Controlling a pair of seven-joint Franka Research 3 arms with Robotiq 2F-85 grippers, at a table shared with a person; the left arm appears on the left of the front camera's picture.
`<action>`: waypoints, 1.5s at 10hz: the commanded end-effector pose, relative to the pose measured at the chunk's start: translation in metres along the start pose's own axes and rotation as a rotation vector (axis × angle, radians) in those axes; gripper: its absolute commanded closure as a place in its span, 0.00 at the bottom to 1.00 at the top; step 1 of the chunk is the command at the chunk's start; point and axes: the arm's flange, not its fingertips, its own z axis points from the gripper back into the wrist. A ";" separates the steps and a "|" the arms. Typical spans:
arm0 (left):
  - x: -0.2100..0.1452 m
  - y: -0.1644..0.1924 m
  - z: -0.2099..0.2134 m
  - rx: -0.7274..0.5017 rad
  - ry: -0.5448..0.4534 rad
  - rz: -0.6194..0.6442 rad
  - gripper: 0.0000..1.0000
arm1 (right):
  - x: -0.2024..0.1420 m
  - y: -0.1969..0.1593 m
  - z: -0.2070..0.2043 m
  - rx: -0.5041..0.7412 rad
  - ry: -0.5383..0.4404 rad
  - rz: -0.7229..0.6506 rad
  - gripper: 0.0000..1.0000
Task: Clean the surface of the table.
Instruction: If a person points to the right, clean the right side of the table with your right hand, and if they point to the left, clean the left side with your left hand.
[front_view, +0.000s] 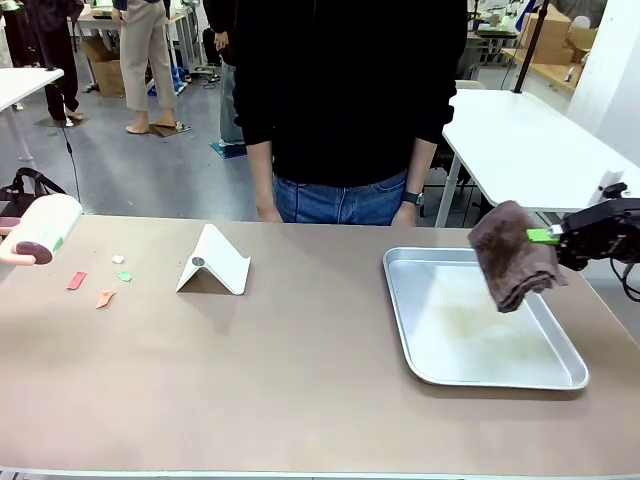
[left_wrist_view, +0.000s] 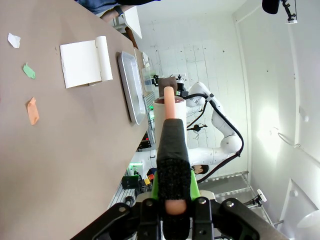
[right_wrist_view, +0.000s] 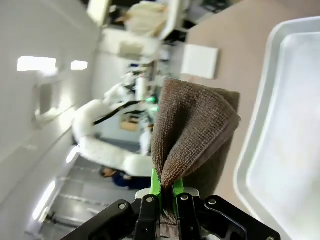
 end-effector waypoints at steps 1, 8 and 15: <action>-0.002 -0.004 0.001 -0.015 0.002 -0.018 1.00 | -0.004 -0.005 0.025 0.040 -0.003 0.013 0.89; -0.002 -0.004 0.001 -0.015 0.002 -0.018 1.00 | -0.037 -0.006 0.080 0.061 -0.126 -0.026 0.89; -0.002 -0.004 0.001 -0.015 0.002 -0.018 1.00 | -0.037 -0.006 0.080 0.061 -0.126 -0.026 0.89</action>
